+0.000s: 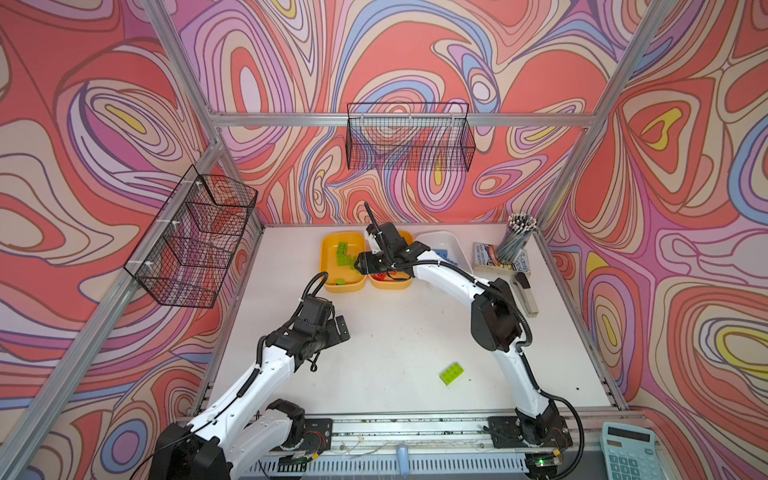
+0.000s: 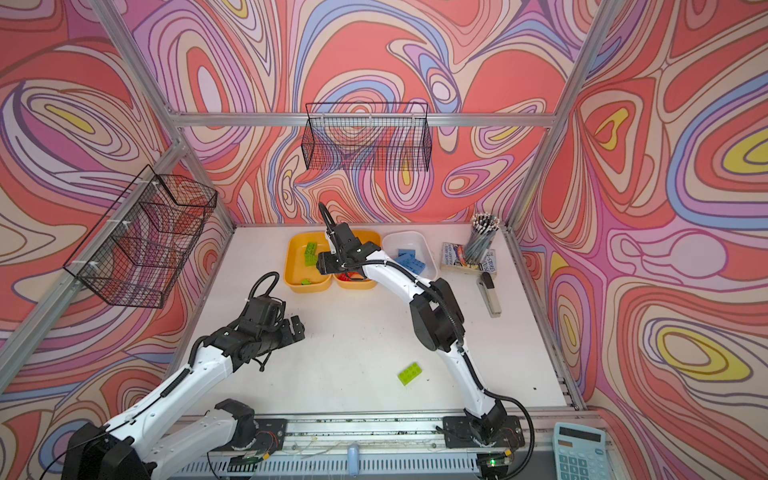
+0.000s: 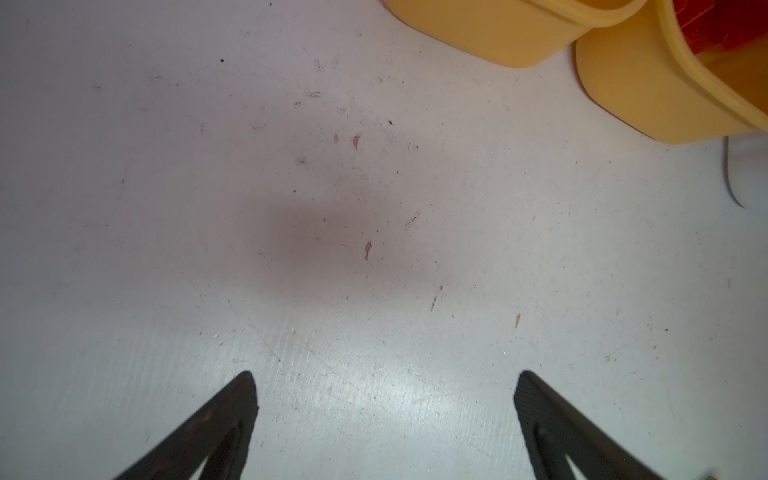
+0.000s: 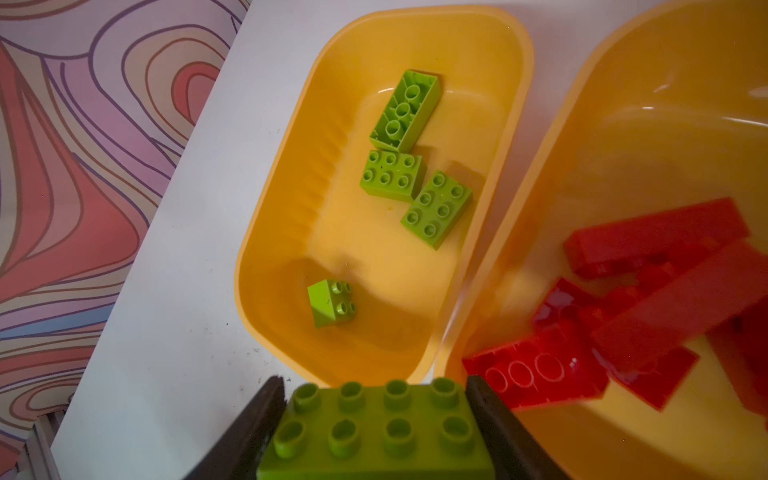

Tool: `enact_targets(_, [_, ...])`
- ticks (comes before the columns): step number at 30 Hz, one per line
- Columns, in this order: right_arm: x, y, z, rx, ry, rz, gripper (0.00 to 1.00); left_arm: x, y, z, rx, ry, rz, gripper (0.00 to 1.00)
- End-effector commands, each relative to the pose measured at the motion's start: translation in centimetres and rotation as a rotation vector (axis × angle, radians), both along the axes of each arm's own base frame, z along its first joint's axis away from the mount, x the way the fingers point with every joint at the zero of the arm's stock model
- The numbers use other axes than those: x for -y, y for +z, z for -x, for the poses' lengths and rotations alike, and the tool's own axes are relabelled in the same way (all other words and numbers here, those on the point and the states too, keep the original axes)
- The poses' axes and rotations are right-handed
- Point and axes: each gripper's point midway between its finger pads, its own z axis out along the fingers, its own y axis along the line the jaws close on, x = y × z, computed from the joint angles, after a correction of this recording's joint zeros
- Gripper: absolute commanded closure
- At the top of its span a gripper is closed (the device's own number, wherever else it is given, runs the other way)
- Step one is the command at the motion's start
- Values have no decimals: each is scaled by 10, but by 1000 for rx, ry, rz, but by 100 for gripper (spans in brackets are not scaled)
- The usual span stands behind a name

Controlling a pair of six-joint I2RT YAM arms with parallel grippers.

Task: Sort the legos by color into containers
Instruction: 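Carry the green brick with the right gripper over the green-brick yellow tray, then open the right gripper to drop the green brick into the tray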

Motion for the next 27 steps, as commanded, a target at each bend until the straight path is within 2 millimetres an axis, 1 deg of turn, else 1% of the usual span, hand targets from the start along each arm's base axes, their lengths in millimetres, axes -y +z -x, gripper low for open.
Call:
enact_targets(1, [-20, 6, -8, 45, 59, -41, 50, -4, -7, 2, -13, 32, 10, 0])
enact_targets(5, [-35, 0, -21, 58, 71, -66, 49, -5, -8, 2, -31, 33, 12, 0])
enact_targets(7, [-41, -2, -26, 64, 74, -85, 46, -5, -8, 1, -36, 34, 12, 0])
enact_targets(8, [-44, -3, -27, 63, 76, -95, 43, -5, -8, 2, -38, 34, 12, 0])
enact_targets(9, [-46, -3, -27, 61, 80, -110, 36, -5, -8, 1, -37, 33, 12, 0])
enact_targets(11, [-50, -3, -27, 57, 88, -134, 16, -5, -8, 1, -37, 30, 13, 0])
enact_targets(12, [-52, 0, -26, 60, 96, -147, 7, -4, -7, 0, -39, 25, 13, 0])
enact_targets(13, [-53, 7, -26, 70, 101, -158, 4, -4, -6, 0, -44, 23, 10, 0])
enact_targets(14, [-53, 13, -26, 79, 104, -165, 3, -4, -5, 0, -47, 20, 7, 0])
enact_targets(17, [-48, 48, -21, 134, 115, -175, 2, -3, -1, -1, -46, 18, 13, 0])
enact_targets(20, [-28, 78, -11, 181, 96, -136, 2, 0, 4, 0, -42, 18, 34, 0])
enact_targets(22, [-5, 86, 0, 189, 65, -77, 2, 4, 9, 2, -41, -2, 58, 0])
enact_targets(24, [21, 82, 15, 177, 25, -4, 2, 10, 14, 4, -29, -20, 94, 0])
enact_targets(26, [50, 71, 34, 153, -9, 72, 3, 19, 21, 5, -4, -46, 143, 0])
enact_targets(27, [68, 62, 46, 134, -30, 115, 3, 21, 24, 8, 9, -53, 160, 0])
